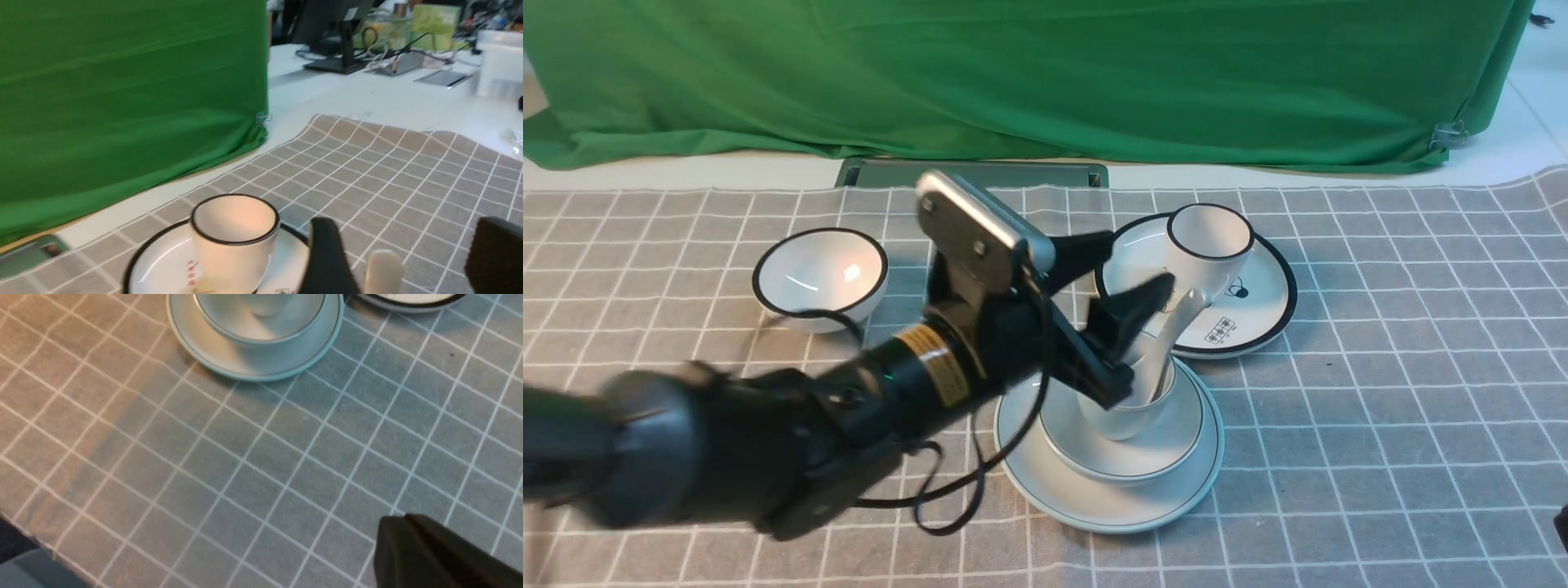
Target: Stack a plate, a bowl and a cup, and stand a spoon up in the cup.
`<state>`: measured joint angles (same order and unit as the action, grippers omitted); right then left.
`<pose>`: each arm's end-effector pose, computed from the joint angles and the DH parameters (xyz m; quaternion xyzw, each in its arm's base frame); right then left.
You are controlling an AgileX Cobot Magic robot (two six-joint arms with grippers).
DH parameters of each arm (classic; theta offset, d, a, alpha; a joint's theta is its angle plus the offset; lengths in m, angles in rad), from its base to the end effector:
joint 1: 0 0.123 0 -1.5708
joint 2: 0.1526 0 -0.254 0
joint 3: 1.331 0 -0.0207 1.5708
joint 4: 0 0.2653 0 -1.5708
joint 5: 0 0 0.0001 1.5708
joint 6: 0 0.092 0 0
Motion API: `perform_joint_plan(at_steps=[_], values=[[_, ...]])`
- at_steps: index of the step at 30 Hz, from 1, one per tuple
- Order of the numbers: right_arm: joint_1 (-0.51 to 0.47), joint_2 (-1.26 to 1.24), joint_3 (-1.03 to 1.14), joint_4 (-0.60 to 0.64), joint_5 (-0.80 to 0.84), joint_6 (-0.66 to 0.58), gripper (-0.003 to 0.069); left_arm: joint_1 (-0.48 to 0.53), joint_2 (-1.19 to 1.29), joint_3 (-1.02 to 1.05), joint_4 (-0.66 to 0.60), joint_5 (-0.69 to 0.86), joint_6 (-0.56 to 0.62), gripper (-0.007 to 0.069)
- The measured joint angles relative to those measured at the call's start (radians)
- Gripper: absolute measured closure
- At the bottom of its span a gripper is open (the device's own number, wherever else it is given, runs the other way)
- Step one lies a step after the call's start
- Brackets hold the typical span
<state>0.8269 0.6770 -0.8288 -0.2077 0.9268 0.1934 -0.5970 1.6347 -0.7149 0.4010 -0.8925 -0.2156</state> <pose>0.1141 0.1016 0.3363 -0.2999 0.8480 0.1189 0.4205 0.2622 -0.2120 0.1903 0.3223 0.6221 -0.2960 0.6492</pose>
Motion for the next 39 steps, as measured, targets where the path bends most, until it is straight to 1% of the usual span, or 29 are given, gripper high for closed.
perform_joint_plan(at_steps=[1, 2, 4, 5, 6, 8, 9, 11, 12, 13, 15, 16, 17, 19, 20, 21, 26, 30, 39], values=[[0.000, 0.000, -0.009, 0.000, -0.004, 0.000, 0.0624, 0.000, -0.057, 0.006, 0.000, 0.061, -0.008, 0.0248], [0.000, 0.000, -0.011, 0.000, -0.005, 0.000, 0.0624, 0.000, -0.058, 0.008, 0.000, 0.074, -0.010, 0.0267], [0.000, 0.000, -0.041, 0.000, -0.011, -0.005, 0.0624, 0.000, -0.257, 0.012, 0.002, 0.272, -0.062, 0.0431], [0.000, 0.000, -0.050, 0.000, -0.014, -0.007, 0.0624, 0.000, -0.298, 0.012, 0.004, 0.330, -0.073, 0.0482], [0.000, 0.000, -0.052, 0.000, -0.014, -0.007, 0.0624, 0.000, -0.326, 0.012, 0.004, 0.345, -0.079, 0.0494], [0.000, 0.000, -0.061, 0.000, -0.014, -0.008, 0.0624, 0.000, -0.475, 0.012, 0.008, 0.524, -0.106, 0.0585], [0.000, 0.000, -0.063, 0.000, -0.011, -0.008, 0.0624, 0.000, -0.554, 0.014, 0.008, 0.613, -0.110, 0.0600], [0.000, 0.000, -0.063, 0.000, -0.001, -0.007, 0.0624, 0.000, -0.683, 0.019, 0.008, 0.749, -0.115, 0.0615], [0.000, 0.000, -0.063, 0.000, 0.002, -0.007, 0.0626, 0.000, -0.695, 0.021, 0.008, 0.761, -0.115, 0.0615], [0.000, 0.000, -0.063, 0.000, 0.011, -0.004, 0.0636, 0.000, -0.783, 0.038, 0.008, 0.827, -0.117, 0.0618], [0.000, 0.000, -0.063, 0.000, 0.015, 0.000, 0.0641, 0.000, -0.914, 0.089, 0.004, 0.887, -0.121, 0.0618], [0.000, 0.000, -0.063, 0.000, 0.015, 0.000, 0.0641, 0.000, -0.926, 0.095, 0.001, 0.893, -0.122, 0.0618], [0.000, 0.000, -0.063, 0.000, 0.011, 0.001, 0.0641, 0.000, -1.017, 0.138, -0.006, 0.906, -0.124, 0.0618], [0.000, 0.000, -0.063, 0.000, -0.006, 0.003, 0.0641, 0.000, -1.120, 0.204, -0.016, 0.921, -0.124, 0.0618], [0.000, 0.000, -0.063, 0.000, -0.009, 0.004, 0.0641, 0.000, -1.129, 0.217, -0.016, 0.923, -0.124, 0.0618], [0.000, 0.000, -0.063, 0.000, -0.013, 0.015, 0.0640, 0.000, -1.210, 0.275, -0.021, 0.936, -0.124, 0.0616], [0.000, 0.000, -0.063, 0.000, -0.011, 0.037, 0.0636, 0.000, -1.372, 0.390, -0.022, 0.947, -0.125, 0.0616], [0.000, 0.000, -0.063, 0.000, -0.011, 0.040, 0.0629, 0.000, -1.431, 0.447, -0.022, 0.949, -0.127, 0.0615], [0.000, 0.000, -0.063, 0.000, -0.011, 0.047, 0.0624, 0.000, -1.439, 0.504, -0.023, 0.957, -0.127, 0.0615]])
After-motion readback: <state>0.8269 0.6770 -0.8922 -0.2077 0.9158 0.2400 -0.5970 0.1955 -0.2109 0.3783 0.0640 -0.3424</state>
